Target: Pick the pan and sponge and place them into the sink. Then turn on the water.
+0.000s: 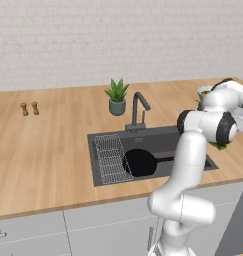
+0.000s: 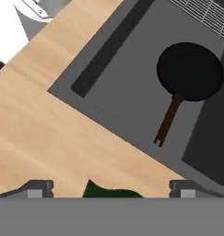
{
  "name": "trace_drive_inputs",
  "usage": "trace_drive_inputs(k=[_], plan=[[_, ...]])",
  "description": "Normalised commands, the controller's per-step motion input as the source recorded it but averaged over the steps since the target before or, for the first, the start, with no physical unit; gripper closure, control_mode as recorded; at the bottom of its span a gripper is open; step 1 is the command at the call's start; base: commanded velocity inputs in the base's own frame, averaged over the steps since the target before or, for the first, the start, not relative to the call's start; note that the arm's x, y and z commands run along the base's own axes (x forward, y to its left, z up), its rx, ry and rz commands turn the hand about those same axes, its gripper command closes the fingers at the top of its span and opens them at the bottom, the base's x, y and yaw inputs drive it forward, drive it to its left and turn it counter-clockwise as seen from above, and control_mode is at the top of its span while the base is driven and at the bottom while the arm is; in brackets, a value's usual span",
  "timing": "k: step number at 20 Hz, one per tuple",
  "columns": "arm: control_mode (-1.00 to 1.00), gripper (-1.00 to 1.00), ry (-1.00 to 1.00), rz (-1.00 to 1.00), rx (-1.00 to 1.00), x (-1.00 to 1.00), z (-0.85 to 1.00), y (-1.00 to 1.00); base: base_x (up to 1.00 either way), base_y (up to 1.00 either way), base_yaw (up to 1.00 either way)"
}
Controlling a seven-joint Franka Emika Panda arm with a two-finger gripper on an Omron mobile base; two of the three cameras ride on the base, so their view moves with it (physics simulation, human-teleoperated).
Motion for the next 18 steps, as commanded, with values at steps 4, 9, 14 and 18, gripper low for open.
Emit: trace_drive_inputs(k=[4,9,14,18], plan=[[-1.00,-1.00,0.17,-0.77,0.01,0.00,0.01,0.00,0.00,0.00,0.00],[-1.00,-1.00,0.18,-0.82,-0.03,0.00,-0.03,0.00,0.00,0.00,0.00],[-1.00,-1.00,0.34,-0.73,-0.18,0.07,-0.01,0.02,0.00,0.00,0.00],[-1.00,-1.00,0.41,-0.69,-0.03,0.08,0.00,0.01,0.00,0.00,0.00]])
